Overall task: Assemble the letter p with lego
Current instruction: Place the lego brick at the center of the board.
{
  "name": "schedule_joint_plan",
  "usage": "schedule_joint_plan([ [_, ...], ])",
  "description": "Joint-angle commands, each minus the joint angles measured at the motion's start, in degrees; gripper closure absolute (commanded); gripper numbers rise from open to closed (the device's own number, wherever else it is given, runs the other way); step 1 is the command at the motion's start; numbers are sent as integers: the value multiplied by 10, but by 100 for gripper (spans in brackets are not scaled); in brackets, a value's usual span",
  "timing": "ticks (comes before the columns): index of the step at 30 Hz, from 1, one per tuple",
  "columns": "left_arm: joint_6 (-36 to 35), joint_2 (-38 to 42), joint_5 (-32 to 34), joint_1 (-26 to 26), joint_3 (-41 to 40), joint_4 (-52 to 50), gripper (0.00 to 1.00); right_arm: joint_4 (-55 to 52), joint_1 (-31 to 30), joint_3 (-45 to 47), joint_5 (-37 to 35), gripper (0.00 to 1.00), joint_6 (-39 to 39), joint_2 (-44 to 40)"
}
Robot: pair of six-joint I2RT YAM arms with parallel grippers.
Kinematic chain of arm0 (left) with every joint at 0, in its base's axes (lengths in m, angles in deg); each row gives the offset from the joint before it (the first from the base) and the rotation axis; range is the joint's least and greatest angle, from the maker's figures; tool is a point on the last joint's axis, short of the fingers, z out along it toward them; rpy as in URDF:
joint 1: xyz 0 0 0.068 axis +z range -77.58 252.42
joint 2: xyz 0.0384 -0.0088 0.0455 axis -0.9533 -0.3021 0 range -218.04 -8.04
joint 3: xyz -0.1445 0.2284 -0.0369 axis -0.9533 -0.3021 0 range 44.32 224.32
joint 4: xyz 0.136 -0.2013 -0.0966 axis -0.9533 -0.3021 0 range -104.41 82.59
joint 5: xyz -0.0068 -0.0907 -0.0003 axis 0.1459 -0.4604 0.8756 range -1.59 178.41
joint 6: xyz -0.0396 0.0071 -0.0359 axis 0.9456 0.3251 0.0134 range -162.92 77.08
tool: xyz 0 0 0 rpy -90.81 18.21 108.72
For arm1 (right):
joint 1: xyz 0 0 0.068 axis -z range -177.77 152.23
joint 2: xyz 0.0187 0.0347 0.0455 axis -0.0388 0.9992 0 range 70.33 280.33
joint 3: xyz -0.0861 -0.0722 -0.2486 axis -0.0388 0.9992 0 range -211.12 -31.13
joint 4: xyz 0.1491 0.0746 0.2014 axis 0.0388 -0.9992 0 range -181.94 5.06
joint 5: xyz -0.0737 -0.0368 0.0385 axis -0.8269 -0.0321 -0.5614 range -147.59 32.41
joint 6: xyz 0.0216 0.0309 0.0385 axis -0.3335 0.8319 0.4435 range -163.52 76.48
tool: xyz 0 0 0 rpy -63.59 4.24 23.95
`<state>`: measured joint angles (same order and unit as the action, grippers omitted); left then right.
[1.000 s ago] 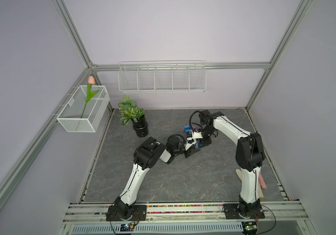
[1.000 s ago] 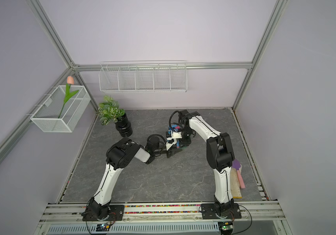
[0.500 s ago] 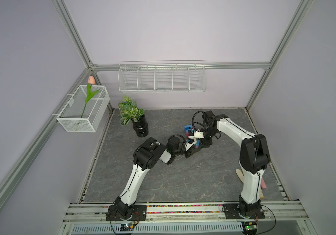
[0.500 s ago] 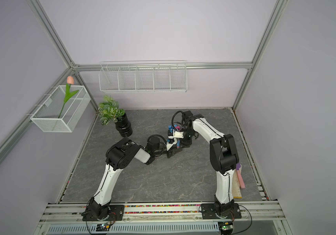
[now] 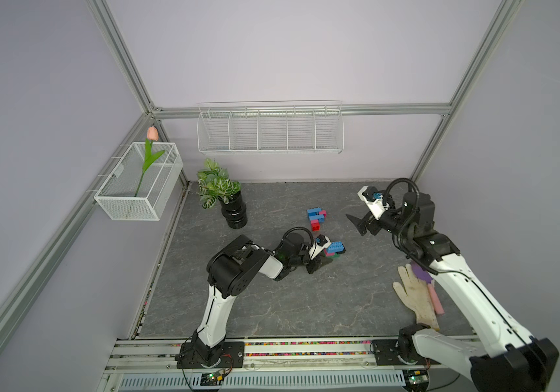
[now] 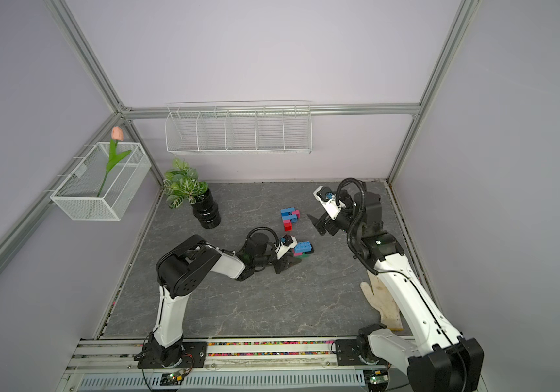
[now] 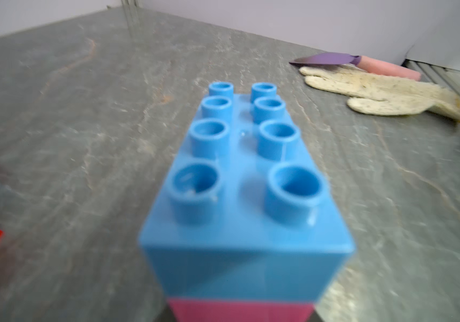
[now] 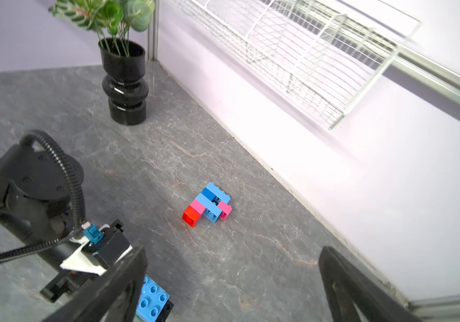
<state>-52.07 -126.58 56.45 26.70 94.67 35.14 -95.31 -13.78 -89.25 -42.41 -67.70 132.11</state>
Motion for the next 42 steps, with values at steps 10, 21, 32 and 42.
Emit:
schedule_joint_plan([
  [10, 304, 207, -20, 96, -126, -53, 94, -157, 3, 68, -134, 11, 300, -120],
  [21, 376, 210, -27, 162, 3, -272, 95, -180, 5, 74, -29, 9, 379, -31],
  [32, 484, 39, -88, 193, 103, -201, 94, -188, 8, 103, 1, 7, 392, 5],
  [42, 479, -29, -85, 199, 169, -252, 94, -180, 8, 118, 15, 7, 392, 9],
])
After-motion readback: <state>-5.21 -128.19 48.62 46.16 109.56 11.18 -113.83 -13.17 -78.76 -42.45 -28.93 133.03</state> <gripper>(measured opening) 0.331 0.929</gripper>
